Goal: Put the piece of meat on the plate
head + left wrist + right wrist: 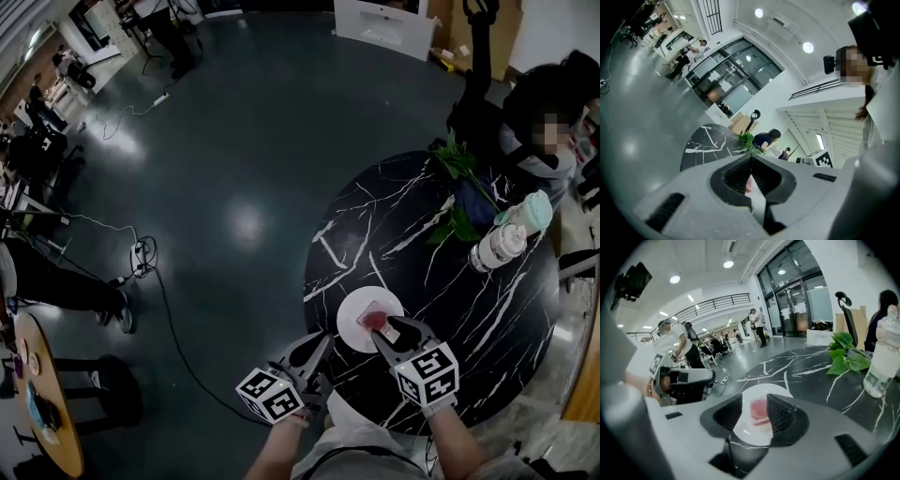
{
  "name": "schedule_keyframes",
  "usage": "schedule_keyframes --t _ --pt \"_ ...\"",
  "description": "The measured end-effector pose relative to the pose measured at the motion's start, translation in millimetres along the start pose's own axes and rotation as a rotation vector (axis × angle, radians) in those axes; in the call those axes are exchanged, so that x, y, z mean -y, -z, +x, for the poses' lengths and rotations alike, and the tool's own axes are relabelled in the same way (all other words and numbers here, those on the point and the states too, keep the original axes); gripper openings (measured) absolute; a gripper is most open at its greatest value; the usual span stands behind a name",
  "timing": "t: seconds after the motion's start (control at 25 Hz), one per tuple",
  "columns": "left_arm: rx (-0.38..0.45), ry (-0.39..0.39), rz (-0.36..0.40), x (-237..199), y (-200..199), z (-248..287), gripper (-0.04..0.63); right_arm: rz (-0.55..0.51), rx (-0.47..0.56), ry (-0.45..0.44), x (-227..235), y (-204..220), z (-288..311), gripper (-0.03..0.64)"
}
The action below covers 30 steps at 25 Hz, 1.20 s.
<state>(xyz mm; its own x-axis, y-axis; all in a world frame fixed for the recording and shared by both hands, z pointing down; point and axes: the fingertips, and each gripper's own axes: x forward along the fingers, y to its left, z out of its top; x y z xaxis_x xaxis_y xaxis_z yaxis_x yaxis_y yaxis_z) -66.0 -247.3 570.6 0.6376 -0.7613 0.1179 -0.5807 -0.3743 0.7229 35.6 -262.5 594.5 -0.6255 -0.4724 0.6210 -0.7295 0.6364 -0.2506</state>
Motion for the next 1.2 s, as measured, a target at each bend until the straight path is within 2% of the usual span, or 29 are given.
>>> schedule_keyframes --t 0.28,0.4,0.48,0.84,1.2 --pt "-0.013 0.058 0.023 26.0 0.1 5.0 0.009 0.022 0.064 -0.028 -16.6 -8.4 -31.9 0.130" --pt "-0.022 0.081 0.035 37.6 1.0 2.3 0.009 0.031 0.121 -0.002 -23.2 -17.1 -50.6 0.030" --pt "-0.027 0.096 0.044 46.3 0.1 0.4 0.009 0.039 0.155 0.002 -28.9 -23.3 -62.5 0.014" --pt "-0.008 0.155 0.070 76.5 -10.4 -6.9 0.009 0.016 0.225 -0.005 -53.9 -42.7 -97.5 0.012" --pt "0.027 0.146 0.081 73.5 -20.6 -20.9 0.009 0.019 0.249 0.021 -60.8 -39.9 -112.1 0.012"
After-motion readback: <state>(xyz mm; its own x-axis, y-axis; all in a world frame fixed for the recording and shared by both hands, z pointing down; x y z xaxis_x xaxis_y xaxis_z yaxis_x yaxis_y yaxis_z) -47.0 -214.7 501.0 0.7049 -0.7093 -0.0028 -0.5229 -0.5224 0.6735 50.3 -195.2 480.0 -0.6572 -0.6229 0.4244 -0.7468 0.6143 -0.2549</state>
